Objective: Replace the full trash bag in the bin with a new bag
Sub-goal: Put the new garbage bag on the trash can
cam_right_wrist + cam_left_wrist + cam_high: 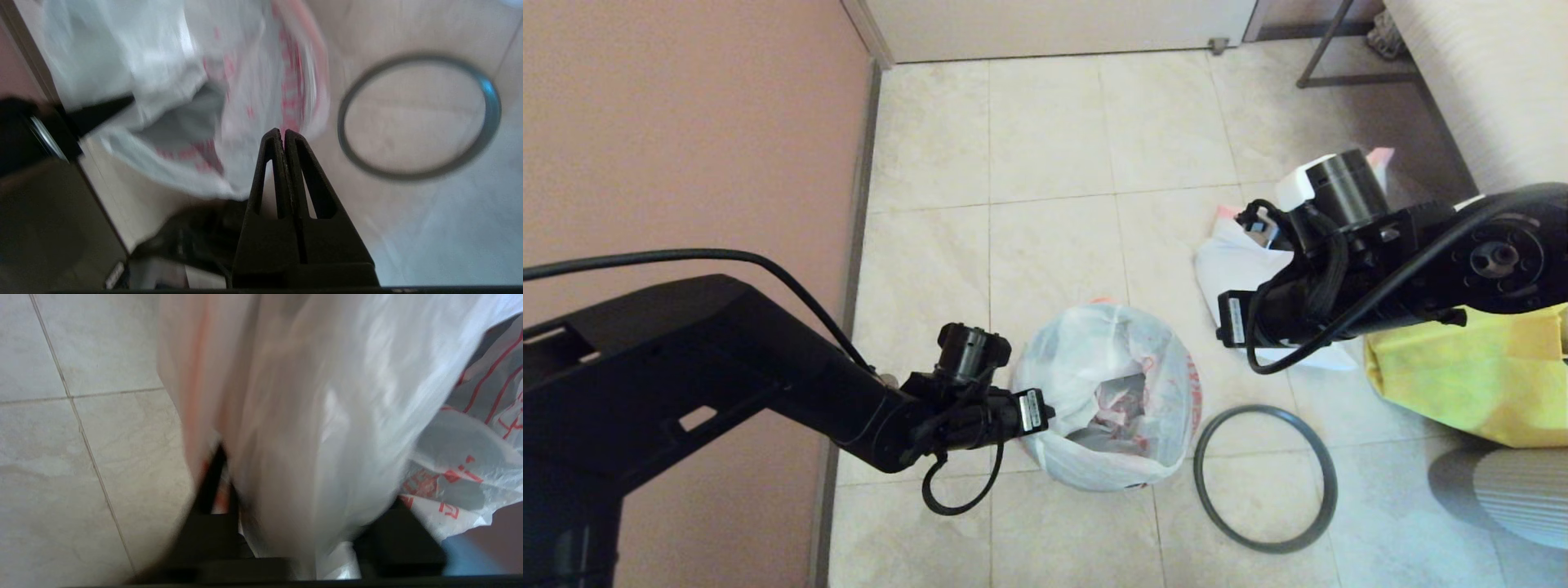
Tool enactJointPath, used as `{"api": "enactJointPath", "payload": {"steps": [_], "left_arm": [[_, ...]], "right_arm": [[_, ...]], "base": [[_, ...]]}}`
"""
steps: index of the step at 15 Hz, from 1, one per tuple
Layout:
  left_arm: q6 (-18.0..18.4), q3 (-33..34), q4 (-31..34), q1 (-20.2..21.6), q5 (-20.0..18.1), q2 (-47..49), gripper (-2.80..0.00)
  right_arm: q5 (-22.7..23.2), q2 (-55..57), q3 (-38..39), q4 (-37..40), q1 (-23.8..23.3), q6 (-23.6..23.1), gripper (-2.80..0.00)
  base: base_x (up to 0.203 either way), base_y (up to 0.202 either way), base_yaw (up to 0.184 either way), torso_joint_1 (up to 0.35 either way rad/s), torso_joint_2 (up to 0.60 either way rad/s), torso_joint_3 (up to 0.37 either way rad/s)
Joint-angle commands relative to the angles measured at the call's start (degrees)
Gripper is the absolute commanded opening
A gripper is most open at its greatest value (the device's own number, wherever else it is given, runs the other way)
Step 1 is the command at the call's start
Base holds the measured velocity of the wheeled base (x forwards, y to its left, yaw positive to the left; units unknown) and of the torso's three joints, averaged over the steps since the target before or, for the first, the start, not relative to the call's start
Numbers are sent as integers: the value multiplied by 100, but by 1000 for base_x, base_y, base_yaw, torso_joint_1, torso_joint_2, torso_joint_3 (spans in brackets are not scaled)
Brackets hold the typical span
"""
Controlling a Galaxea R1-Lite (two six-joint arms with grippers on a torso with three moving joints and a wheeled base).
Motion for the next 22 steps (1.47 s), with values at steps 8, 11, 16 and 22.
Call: {"api": "enactJointPath", "payload": {"steps": [8, 11, 16, 22], "left_arm": [[-3, -226, 1745, -79, -3, -2182, -280], [-20, -714, 2624, -59, 21, -2770, -280], [9, -1597, 3988, 323, 339, -2679, -280], [-35, -1603, 3941, 302, 295, -2707, -280]], "right_arm": [[-349, 336, 41, 271, 437, -110, -280], [-644, 870, -185, 267, 881, -164, -280], [-1437, 2169, -1259, 272, 1455, -506, -280], [-1967, 3828, -2476, -472, 1068, -1146, -280]], "base": [[0, 0, 0, 0, 0, 0], [0, 0, 0, 0, 0, 0], [0, 0, 0, 0, 0, 0], [0, 0, 0, 0, 0, 0]]}}
